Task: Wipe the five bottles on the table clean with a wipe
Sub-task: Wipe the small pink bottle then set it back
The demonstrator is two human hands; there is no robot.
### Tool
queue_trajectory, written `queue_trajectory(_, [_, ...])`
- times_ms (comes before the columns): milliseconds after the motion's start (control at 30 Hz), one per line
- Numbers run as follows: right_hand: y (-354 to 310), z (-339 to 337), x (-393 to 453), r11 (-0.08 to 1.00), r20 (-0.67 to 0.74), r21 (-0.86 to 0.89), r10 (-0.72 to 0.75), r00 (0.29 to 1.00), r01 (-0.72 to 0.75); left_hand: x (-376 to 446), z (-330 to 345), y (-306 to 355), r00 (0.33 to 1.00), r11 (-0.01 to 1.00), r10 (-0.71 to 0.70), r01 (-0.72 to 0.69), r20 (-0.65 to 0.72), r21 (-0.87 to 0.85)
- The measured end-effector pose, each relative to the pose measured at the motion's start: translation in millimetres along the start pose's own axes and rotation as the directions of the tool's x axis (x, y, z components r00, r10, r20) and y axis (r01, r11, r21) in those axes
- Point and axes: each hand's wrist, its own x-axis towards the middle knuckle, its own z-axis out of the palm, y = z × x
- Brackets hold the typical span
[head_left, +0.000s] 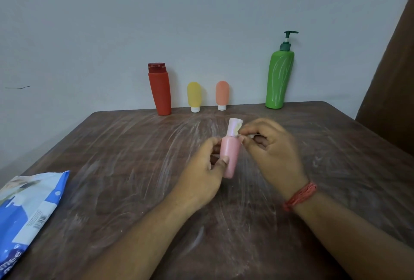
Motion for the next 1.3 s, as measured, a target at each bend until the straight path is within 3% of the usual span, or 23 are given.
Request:
queue_trajectory(167, [-4, -11, 8, 0.99, -0.165, -0.133, -0.076, 0.983, 0.054, -2, 3, 3, 0.994, 0.976, 0.105, -0.109, 0.028, 0.19])
queue_trajectory(367, [-12, -1, -2, 0.939, 0.019, -0.274, -0.21, 0.978, 0.207, -1, 4, 5, 0.978, 0.966, 0.191, -0.172, -0.082, 0.19])
queue_trajectory(500, [-7, -15, 11, 0.98, -0.203, -0.177, -0.123, 0.971, 0.088, -2, 2, 5, 0.938, 0.845, 0.345, -0.304, -0.014, 0.44])
queue_trajectory(567, [-3, -20, 12, 0.993, -0.205, -0.098, -0.08, 0.975, 0.061, -3, 3, 7, 0.911, 0.753, 0.409, -0.369, 0.051, 0.545])
queue_trajectory(767, [-1, -23, 15, 0.978, -0.074, -0.126, -0.176, 0.982, 0.166, 2, -11, 9, 0.9, 0.704, 0.435, -0.342, 0.003, 0.622])
queue_trajectory(833, [0, -29, 17, 0.947, 0.036, -0.2, -0.249, 0.968, 0.251, 5, -18, 10, 0.901, 0.681, 0.435, -0.321, -0.01, 0.658])
queue_trajectory(967, [-2, -32, 16, 0.827, 0.419, -0.283, -0.35, 0.838, 0.487, 7, -23, 9, 0.869, 0.575, 0.483, -0.404, 0.103, 0.712])
queue_trajectory(1033, [-3, -29, 14, 0.821, 0.508, -0.25, -0.34, 0.792, 0.513, 9, -24, 8, 0.84, 0.517, 0.519, -0.458, 0.161, 0.723])
queue_trajectory(1200, [8, -31, 15, 0.91, 0.461, -0.232, -0.209, 0.862, 0.345, 12, -27, 4, 0.795, 0.5, 0.555, -0.555, 0.245, 0.665])
queue_trajectory(1300, [16, -35, 17, 0.999, 0.471, -0.027, -0.014, 0.882, 0.03, 11, -27, 3, 0.779, 0.54, 0.581, -0.585, 0.235, 0.605])
